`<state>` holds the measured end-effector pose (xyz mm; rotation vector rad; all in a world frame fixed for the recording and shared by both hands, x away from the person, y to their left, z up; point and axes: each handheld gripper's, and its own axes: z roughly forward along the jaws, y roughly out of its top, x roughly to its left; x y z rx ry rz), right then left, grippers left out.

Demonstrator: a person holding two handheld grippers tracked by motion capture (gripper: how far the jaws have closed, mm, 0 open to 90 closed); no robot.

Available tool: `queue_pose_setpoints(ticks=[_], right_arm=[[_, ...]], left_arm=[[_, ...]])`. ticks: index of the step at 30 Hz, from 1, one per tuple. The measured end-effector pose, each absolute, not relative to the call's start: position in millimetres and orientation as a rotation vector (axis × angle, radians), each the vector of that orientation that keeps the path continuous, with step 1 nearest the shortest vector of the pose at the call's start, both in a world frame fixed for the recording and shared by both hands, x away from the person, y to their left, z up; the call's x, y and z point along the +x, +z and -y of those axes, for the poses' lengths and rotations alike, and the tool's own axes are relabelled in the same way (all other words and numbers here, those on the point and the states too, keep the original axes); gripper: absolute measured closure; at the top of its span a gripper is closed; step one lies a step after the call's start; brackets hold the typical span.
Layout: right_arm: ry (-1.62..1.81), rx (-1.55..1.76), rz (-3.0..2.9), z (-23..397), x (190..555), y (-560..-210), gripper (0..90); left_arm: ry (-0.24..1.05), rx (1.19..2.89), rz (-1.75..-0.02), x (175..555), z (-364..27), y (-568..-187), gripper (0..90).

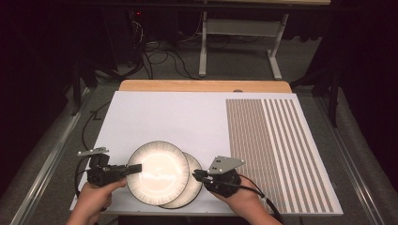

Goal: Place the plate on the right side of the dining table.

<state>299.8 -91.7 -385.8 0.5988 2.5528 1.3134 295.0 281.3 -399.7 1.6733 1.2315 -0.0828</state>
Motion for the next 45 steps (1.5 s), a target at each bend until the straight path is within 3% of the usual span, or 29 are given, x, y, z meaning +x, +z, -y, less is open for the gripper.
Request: queue_pose_setpoints(ticks=[8,17,33,45], right_arm=[[1.337,0.659,-2.486,119,298,-381,77.6],[1.338,0.701,-2.415,137,302,-377,65.5],[1.410,0.802,-2.226,190,308,-357,32.4],[1.475,0.853,-2.133,223,304,-351,8.6]], left_arm=[[-0.031,1.666,-1.193,293,-278,-395,78.7],[0.119,1.713,-1.096,288,-268,-386,79.9],[0.425,1.700,-1.038,276,-265,-375,80.2],[0.581,1.668,-0.996,266,-269,-370,80.2]])
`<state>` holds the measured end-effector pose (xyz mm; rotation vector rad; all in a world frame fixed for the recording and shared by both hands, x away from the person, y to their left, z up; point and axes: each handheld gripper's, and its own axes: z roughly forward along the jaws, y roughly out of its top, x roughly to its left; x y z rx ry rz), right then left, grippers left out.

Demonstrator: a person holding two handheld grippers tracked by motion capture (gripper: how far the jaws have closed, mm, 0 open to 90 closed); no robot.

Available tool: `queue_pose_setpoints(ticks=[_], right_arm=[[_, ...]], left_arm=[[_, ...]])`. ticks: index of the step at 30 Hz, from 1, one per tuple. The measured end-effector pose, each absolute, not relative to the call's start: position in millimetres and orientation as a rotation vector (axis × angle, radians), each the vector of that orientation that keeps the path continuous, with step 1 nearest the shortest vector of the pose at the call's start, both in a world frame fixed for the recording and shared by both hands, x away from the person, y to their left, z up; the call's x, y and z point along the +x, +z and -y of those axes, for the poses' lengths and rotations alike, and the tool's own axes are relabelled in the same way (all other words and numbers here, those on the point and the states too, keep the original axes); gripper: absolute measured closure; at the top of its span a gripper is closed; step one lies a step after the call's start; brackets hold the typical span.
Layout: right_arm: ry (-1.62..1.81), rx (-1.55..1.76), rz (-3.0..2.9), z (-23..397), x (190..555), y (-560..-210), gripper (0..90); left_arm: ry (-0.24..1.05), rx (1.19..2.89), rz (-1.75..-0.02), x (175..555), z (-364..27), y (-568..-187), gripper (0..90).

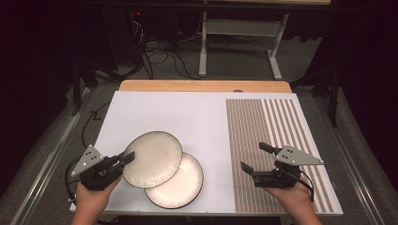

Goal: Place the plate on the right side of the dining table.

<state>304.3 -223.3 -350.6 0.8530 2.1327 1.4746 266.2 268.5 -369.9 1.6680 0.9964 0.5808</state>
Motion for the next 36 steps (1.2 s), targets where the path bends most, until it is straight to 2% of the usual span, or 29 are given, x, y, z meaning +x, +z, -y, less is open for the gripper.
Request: queue_pose_setpoints(ticks=[2,14,36], right_arm=[[1.477,0.868,-2.118,228,302,-350,1.2],[1.456,0.889,-2.090,233,301,-352,0.7],[1.445,0.739,-2.311,134,318,-365,5.2]], left_arm=[[0.582,1.664,-0.994,266,-270,-370,80.2],[0.629,1.702,-0.931,263,-265,-368,80.0],[0.616,1.716,-0.899,263,-266,-368,79.8]])
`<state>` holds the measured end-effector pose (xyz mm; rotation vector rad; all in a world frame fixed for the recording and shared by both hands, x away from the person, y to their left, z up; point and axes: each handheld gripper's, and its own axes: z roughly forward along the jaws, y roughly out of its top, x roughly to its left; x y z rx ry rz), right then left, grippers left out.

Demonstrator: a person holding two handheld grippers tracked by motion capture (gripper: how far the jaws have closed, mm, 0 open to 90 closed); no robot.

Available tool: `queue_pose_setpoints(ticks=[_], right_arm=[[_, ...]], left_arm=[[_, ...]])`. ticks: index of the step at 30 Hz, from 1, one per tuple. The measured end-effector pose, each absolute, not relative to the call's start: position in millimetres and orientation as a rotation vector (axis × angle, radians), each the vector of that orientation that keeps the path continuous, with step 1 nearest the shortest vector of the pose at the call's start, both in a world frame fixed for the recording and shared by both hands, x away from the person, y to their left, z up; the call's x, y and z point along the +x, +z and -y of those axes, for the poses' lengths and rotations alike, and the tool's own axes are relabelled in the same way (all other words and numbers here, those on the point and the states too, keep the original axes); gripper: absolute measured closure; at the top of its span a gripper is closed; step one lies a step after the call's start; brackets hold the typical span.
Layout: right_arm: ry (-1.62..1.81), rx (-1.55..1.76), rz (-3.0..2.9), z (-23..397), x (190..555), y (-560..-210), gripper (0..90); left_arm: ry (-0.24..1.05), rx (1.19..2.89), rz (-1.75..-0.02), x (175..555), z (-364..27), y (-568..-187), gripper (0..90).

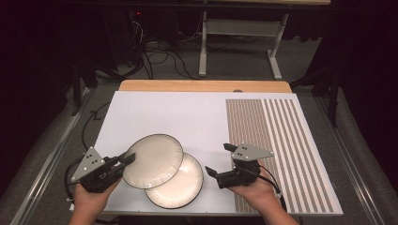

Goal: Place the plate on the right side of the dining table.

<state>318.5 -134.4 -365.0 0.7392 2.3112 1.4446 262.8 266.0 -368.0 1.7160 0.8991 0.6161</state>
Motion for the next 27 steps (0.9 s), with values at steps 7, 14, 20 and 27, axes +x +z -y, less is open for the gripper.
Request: queue_pose_setpoints(ticks=[7,14,20,27], right_arm=[[1.450,0.730,-2.368,106,325,-375,8.6],[1.476,0.724,-2.419,80,329,-385,13.6],[1.480,0.748,-2.449,62,336,-394,21.0],[1.508,0.773,-2.462,45,346,-399,36.1]], left_arm=[[0.610,1.715,-0.900,263,-267,-368,79.9],[0.605,1.716,-0.900,264,-268,-368,79.8],[0.602,1.715,-0.898,264,-269,-369,79.8],[0.606,1.715,-0.890,263,-269,-369,79.8]])
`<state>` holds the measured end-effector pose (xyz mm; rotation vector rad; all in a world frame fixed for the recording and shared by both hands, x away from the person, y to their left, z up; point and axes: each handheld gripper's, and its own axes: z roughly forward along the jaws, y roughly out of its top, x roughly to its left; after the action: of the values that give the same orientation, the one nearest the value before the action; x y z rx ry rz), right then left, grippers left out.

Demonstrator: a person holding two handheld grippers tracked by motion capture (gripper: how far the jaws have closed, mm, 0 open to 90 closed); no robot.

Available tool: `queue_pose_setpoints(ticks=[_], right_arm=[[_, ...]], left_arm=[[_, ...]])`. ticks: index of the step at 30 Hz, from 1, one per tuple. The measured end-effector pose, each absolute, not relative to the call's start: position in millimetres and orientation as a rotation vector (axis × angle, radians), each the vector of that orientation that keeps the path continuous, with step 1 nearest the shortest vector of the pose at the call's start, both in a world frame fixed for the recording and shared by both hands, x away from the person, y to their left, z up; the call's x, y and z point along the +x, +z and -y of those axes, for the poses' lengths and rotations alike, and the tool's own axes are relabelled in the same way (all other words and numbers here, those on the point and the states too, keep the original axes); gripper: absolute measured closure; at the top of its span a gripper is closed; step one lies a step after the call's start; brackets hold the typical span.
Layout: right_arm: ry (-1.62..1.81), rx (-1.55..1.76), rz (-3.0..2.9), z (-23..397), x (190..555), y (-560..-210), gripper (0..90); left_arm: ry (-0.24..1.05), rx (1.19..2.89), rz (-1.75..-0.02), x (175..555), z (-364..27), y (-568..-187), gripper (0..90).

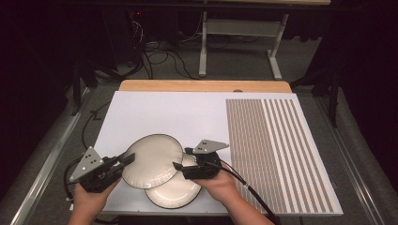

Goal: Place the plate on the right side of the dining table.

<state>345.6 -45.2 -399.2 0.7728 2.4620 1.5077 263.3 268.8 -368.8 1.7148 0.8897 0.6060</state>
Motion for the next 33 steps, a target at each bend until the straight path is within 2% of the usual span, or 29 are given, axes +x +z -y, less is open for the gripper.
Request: queue_pose_setpoints(ticks=[7,16,33], right_arm=[[1.516,0.801,-2.467,38,352,-402,57.8],[1.559,0.867,-2.483,36,359,-404,76.4],[1.619,0.903,-2.464,49,352,-391,84.1]], left_arm=[[0.608,1.714,-0.884,263,-269,-369,79.8],[0.594,1.711,-0.890,263,-268,-370,79.8],[0.576,1.675,-0.894,258,-262,-360,80.1]])
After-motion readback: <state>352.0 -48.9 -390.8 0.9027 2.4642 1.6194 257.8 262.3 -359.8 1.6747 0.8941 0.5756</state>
